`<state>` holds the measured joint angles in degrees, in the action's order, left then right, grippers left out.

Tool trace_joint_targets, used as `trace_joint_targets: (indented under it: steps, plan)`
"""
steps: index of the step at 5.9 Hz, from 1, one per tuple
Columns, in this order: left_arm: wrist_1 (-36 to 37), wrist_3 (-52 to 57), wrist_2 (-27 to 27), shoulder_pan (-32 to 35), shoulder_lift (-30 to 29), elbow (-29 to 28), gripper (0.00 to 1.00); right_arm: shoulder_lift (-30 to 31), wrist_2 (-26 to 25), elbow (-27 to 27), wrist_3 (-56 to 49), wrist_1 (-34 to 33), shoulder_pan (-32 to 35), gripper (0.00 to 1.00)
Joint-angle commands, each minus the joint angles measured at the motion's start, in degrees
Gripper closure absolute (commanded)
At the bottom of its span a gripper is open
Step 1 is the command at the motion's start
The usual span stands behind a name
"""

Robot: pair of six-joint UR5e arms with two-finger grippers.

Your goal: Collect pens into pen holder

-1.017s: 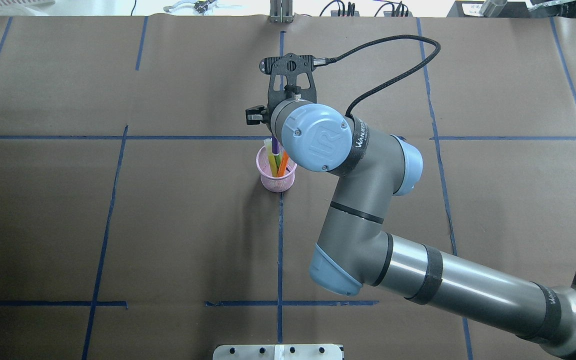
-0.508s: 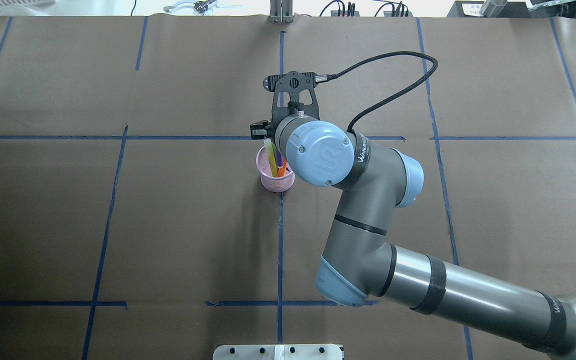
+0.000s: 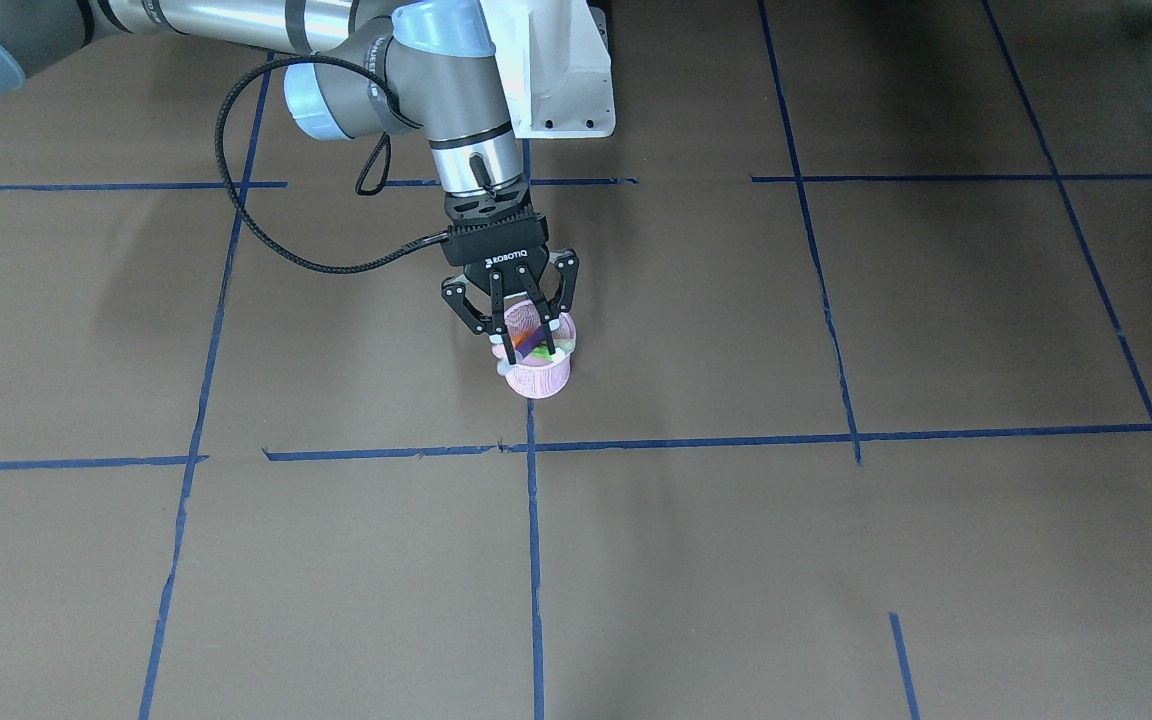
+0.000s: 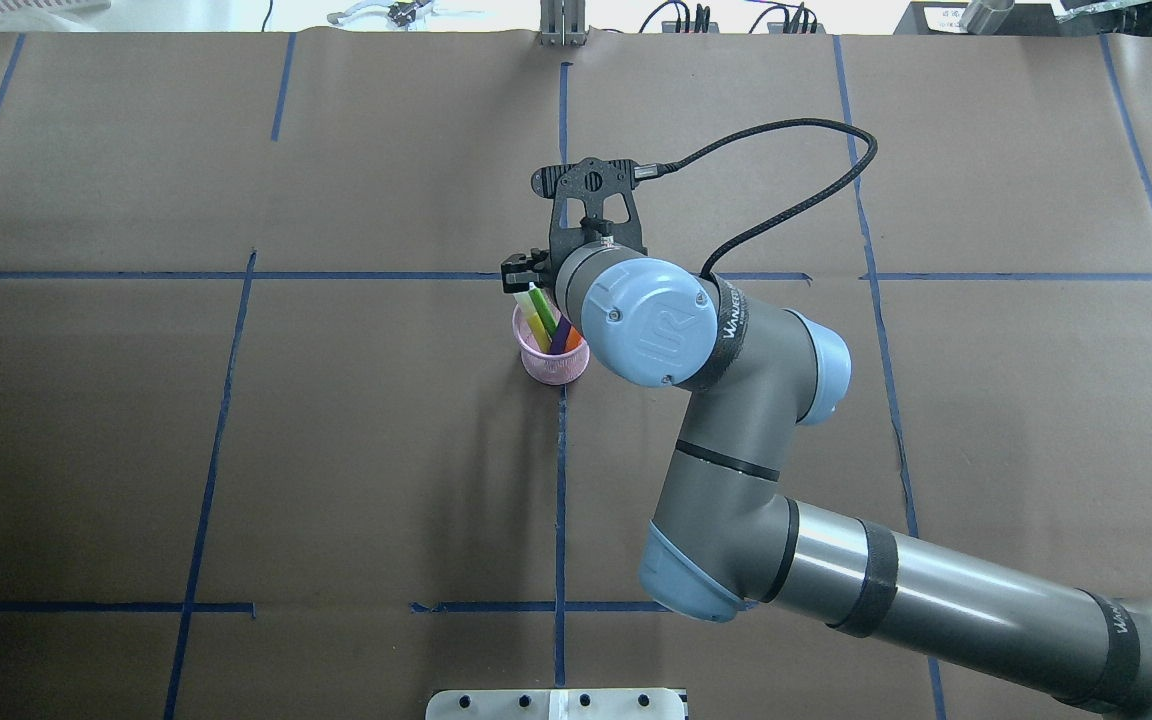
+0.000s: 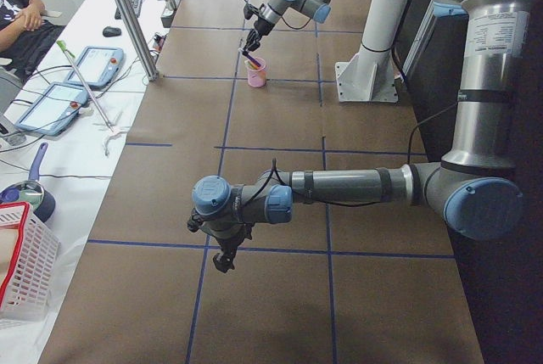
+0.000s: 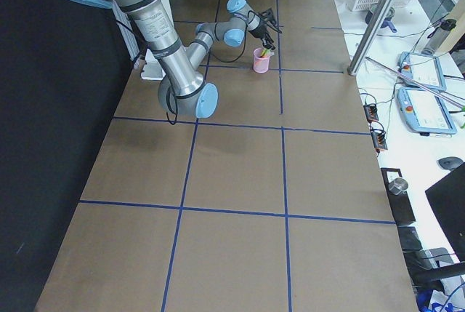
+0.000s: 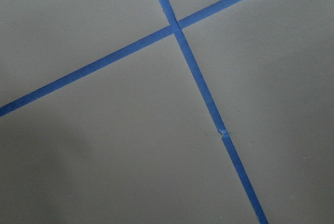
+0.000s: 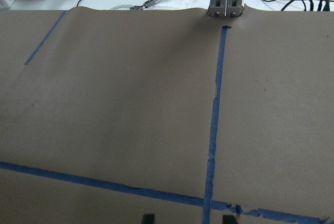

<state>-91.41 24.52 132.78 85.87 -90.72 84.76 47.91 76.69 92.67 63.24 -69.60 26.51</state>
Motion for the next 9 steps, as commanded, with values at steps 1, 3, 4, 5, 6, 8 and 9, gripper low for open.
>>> trace_joint_targets:
  steps: [1,3,4,5,6,8,9]
  plan:
    - [0.0,0.0,0.0,0.0,-0.1,0.1,0.00,-0.4,2.3,2.1,-0.4,-0.8,1.3,0.00]
    - [0.0,0.1,0.0,0.0,-0.2,0.1,0.00,0.2,18.4,7.6,-0.5,-11.2,10.1,0.00]
    - [0.1,0.1,0.1,0.0,-0.2,0.1,0.00,0.4,29.4,7.6,-1.6,-16.8,16.1,0.00]
    - [0.1,0.2,0.2,0.1,-0.2,0.4,0.00,2.6,37.3,7.7,-7.3,-20.4,20.6,0.00]
    - [0.3,0.1,0.2,0.2,-0.1,1.1,0.00,7.5,42.9,7.5,-14.0,-21.0,25.5,0.00]
    - [6.7,0.1,0.0,0.5,0.8,5.5,0.00,16.3,48.3,3.5,-34.3,-23.9,35.2,0.00]
    - [7.5,-0.2,0.0,0.5,0.8,5.2,0.00,19.6,48.1,0.1,-46.1,-24.4,38.6,0.00]
